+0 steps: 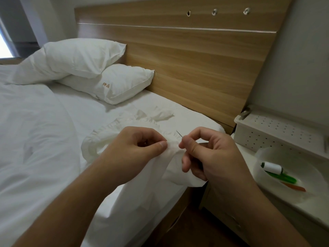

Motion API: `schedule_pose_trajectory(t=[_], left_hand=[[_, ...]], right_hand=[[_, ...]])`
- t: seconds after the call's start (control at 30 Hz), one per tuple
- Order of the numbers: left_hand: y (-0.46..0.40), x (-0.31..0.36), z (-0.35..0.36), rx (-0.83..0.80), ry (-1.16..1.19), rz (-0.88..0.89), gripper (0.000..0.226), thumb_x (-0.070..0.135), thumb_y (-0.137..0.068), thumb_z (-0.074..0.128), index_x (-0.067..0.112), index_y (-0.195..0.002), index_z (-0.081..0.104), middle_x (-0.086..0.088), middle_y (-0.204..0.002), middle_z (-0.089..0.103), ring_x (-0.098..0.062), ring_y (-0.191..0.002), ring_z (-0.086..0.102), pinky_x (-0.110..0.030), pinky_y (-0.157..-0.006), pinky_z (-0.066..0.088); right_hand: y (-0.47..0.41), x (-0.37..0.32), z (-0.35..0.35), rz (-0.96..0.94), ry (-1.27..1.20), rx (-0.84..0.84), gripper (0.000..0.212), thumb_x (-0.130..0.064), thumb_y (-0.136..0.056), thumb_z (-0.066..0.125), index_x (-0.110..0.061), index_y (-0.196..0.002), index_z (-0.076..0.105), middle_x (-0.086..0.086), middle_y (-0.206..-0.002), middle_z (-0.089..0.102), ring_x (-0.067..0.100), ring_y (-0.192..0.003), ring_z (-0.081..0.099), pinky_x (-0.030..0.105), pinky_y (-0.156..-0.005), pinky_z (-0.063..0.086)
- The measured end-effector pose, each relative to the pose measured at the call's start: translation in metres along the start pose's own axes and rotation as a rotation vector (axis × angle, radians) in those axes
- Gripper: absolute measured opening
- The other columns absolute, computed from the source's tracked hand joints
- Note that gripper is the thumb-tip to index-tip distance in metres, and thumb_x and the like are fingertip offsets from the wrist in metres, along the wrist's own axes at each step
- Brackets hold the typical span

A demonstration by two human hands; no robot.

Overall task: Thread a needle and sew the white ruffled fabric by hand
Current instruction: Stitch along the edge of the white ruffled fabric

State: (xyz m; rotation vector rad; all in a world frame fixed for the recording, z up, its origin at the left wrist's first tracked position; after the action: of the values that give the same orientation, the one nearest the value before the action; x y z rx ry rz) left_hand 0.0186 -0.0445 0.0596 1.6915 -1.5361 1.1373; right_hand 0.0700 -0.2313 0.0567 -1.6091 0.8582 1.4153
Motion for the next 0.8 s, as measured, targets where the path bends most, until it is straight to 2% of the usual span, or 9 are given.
schedule_pose_trajectory(t=[0.17,0.37,0.8], left_hand=[[0.001,-0.001,0.000,-0.015,0.018,-0.015,0.015,0.026,-0.099,0.072,0.029,-0.094,0.085,0.003,-0.090,0.081,-0.017,-0.091,0.077,-0.054,-0.093,0.062],[0.001,-0.001,0.001,-0.030,0.051,-0.008,0.015,0.024,-0.099,0.072,0.026,-0.095,0.085,0.000,-0.091,0.082,-0.019,-0.092,0.078,-0.057,-0.094,0.061],[0.001,0.000,0.002,-0.040,0.044,0.014,0.015,0.024,-0.100,0.071,0.027,-0.094,0.085,-0.003,-0.089,0.081,-0.025,-0.091,0.078,-0.059,-0.093,0.060]], right_hand=[[-0.002,0.009,0.000,-0.057,0.156,0.040,0.023,-0.022,-0.098,0.067,-0.013,-0.078,0.073,0.002,-0.049,0.052,0.012,-0.044,0.041,0.021,-0.046,0.037],[-0.004,0.015,0.000,-0.076,0.239,0.042,0.021,-0.024,-0.095,0.071,-0.018,-0.076,0.074,0.001,-0.048,0.051,0.018,-0.047,0.044,0.028,-0.051,0.040],[-0.005,0.019,0.001,-0.066,0.280,0.049,0.020,-0.024,-0.095,0.071,-0.019,-0.076,0.074,-0.003,-0.047,0.052,0.011,-0.045,0.045,0.026,-0.050,0.041]])
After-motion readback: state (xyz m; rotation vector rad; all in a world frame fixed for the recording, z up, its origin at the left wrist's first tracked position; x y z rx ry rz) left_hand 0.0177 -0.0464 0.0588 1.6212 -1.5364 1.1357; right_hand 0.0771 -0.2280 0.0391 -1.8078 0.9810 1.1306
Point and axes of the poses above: each hand's wrist, its own y-axis away from the middle knuckle, its own z-axis out of the palm, x = y × z, the point moved 3 cm from there along -y, towards the middle knuckle
